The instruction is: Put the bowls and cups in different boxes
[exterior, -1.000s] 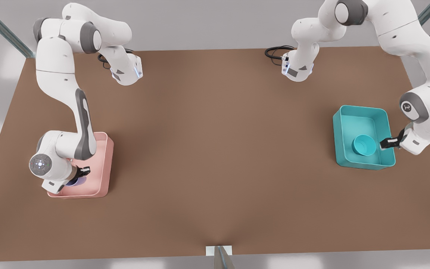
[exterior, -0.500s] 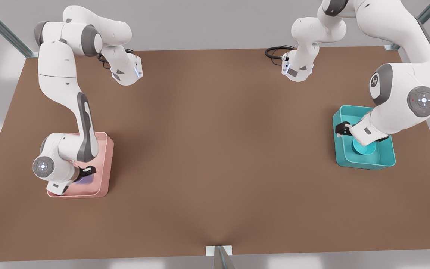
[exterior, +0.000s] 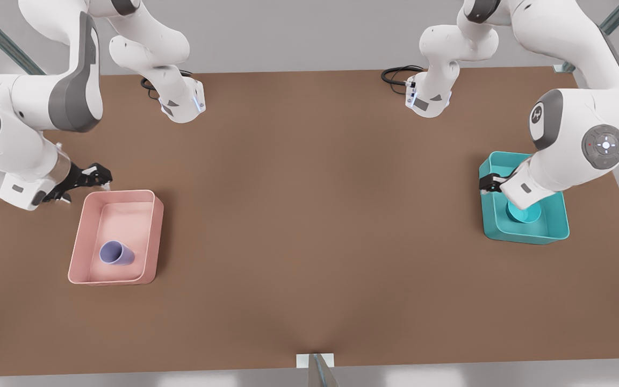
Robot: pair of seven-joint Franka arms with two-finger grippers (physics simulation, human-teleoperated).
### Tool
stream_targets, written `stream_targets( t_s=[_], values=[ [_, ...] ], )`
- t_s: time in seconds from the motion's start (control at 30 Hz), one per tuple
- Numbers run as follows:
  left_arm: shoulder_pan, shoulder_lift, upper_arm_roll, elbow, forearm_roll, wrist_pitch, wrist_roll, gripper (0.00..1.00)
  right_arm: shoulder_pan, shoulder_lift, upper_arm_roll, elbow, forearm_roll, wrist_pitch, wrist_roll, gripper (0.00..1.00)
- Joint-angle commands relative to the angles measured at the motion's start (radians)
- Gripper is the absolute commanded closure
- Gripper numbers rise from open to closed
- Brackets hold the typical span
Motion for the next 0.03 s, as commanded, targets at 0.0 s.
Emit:
stream_targets(
  t_s=[0.0],
  values=[
    [0.0,-0.002,-0.006,0.005,-0.001,-0.014,-0.06,0.0,-0.005,-0.004,0.001,0.0,-0.007,-0.124,0.229,0.0]
  ],
)
